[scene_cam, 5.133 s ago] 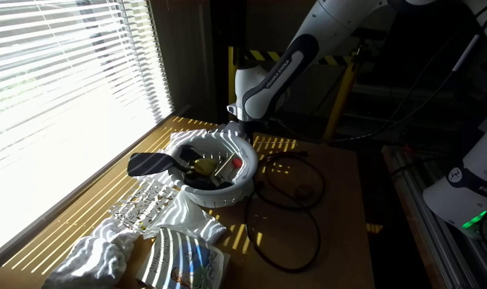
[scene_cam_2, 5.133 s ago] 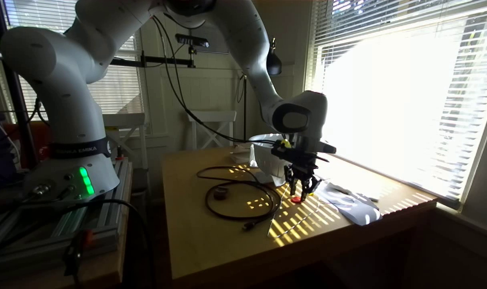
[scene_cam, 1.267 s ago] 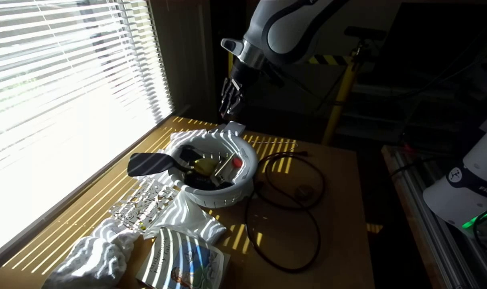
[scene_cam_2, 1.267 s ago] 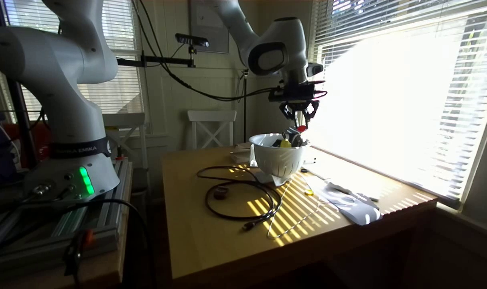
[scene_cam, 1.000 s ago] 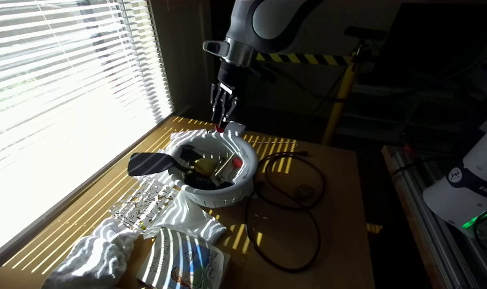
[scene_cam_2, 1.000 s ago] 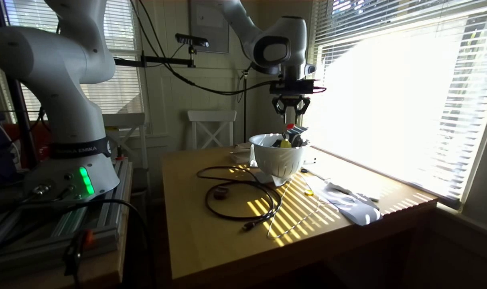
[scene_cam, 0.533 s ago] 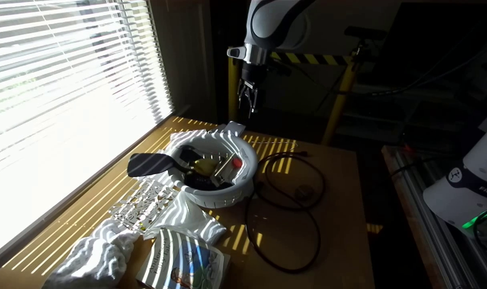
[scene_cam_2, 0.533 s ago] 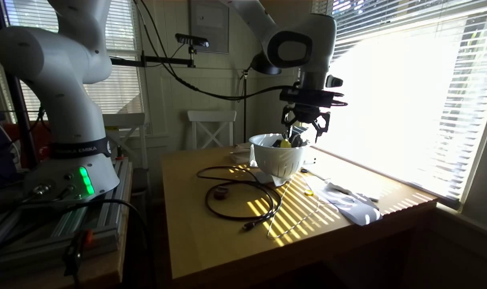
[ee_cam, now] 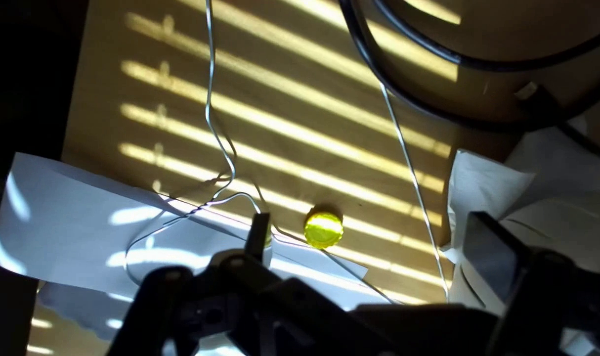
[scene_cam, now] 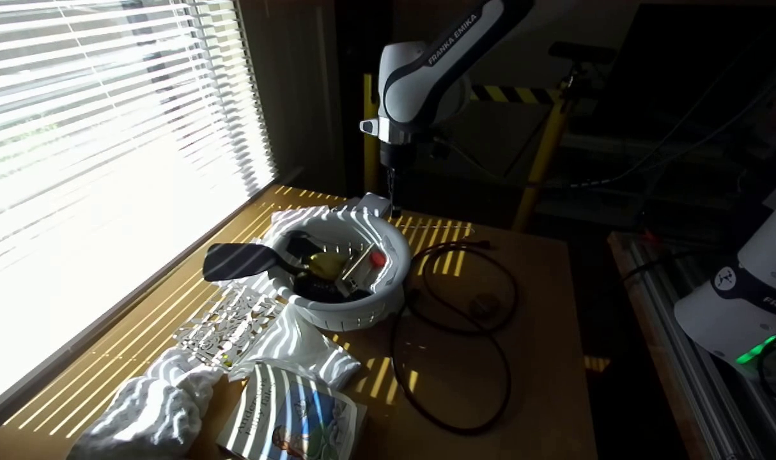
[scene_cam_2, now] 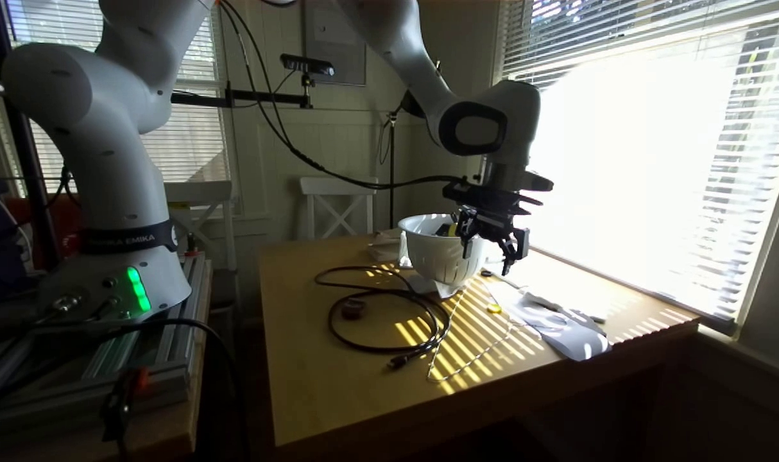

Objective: Pick up the orange and yellow objects and put them in the bowl

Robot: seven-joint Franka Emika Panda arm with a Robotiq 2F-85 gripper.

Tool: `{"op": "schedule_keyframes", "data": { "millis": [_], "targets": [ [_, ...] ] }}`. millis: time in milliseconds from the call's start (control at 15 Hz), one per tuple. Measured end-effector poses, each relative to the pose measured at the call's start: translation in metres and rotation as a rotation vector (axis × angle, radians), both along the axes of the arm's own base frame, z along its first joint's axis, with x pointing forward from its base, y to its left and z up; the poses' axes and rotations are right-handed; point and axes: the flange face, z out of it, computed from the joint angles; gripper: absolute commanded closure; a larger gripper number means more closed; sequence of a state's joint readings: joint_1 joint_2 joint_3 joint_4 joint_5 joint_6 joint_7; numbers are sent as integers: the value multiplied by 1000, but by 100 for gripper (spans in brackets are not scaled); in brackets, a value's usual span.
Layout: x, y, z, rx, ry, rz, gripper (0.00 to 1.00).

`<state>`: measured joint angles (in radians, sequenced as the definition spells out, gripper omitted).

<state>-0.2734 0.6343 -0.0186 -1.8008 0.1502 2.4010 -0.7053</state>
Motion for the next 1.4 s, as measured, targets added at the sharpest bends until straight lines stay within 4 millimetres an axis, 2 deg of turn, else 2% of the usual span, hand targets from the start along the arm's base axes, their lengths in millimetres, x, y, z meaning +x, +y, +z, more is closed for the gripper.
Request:
{"op": "schedule_keyframes", "data": {
  "millis": [267, 467, 667, 1400],
  "targets": [
    [36, 14, -37, -73, 22, -60, 0],
    [52, 13, -65, -92, 42, -93, 0],
    [60, 19, -83, -78, 33, -88, 0],
    [61, 25, -85, -65, 25, -85, 0]
  ]
}}
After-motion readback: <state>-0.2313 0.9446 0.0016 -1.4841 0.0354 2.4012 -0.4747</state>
